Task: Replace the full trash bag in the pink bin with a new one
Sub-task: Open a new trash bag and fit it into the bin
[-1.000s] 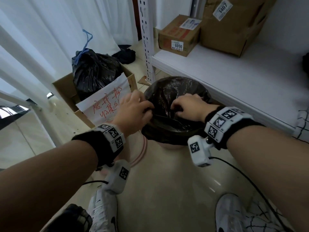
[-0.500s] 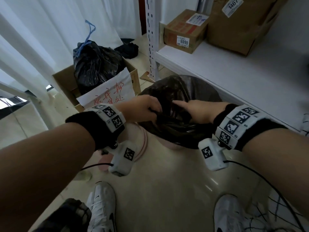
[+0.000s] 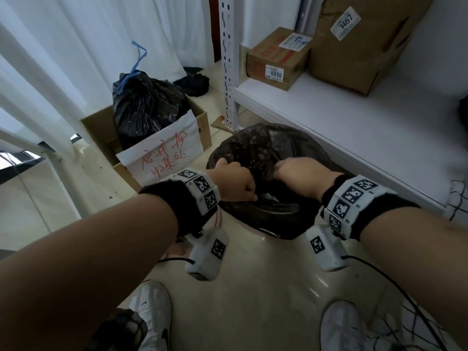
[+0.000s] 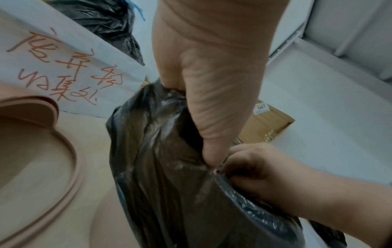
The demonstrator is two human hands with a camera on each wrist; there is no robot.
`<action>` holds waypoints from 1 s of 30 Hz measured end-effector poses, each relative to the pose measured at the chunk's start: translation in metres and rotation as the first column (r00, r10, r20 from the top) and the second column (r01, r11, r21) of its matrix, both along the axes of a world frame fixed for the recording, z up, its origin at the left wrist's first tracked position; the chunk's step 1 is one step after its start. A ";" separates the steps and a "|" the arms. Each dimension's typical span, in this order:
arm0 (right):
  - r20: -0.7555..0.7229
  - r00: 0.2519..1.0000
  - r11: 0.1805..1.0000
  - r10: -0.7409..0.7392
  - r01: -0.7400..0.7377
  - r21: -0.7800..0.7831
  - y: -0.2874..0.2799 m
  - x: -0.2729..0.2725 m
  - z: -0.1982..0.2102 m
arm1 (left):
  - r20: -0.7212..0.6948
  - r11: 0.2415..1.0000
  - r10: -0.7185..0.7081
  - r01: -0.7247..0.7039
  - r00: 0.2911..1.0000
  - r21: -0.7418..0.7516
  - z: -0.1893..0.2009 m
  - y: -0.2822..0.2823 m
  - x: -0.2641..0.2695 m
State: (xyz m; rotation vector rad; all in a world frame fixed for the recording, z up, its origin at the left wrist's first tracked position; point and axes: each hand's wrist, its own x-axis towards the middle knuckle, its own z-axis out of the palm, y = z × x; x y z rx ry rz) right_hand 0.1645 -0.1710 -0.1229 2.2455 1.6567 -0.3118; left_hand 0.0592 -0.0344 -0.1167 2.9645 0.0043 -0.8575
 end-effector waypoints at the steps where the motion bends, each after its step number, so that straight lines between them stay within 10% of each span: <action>1: 0.022 1.000 0.997 -0.017 0.015 0.078 -0.002 0.004 0.001 | 0.072 1.000 -0.016 0.017 0.997 -0.013 0.000 0.003 -0.001; 9: -0.240 0.903 0.748 -0.357 0.430 0.505 -0.029 0.031 0.000 | 0.250 0.884 0.124 0.008 0.960 -0.468 0.007 0.012 -0.022; 24: -0.222 0.750 0.619 -0.623 0.647 0.445 -0.030 0.041 -0.009 | 0.306 0.971 -0.239 0.222 0.921 0.090 0.010 0.010 -0.014; 30: -0.452 0.778 0.433 -0.437 0.622 0.652 -0.020 0.024 0.002 | 0.535 0.977 -0.128 0.013 0.835 0.212 0.016 0.003 -0.005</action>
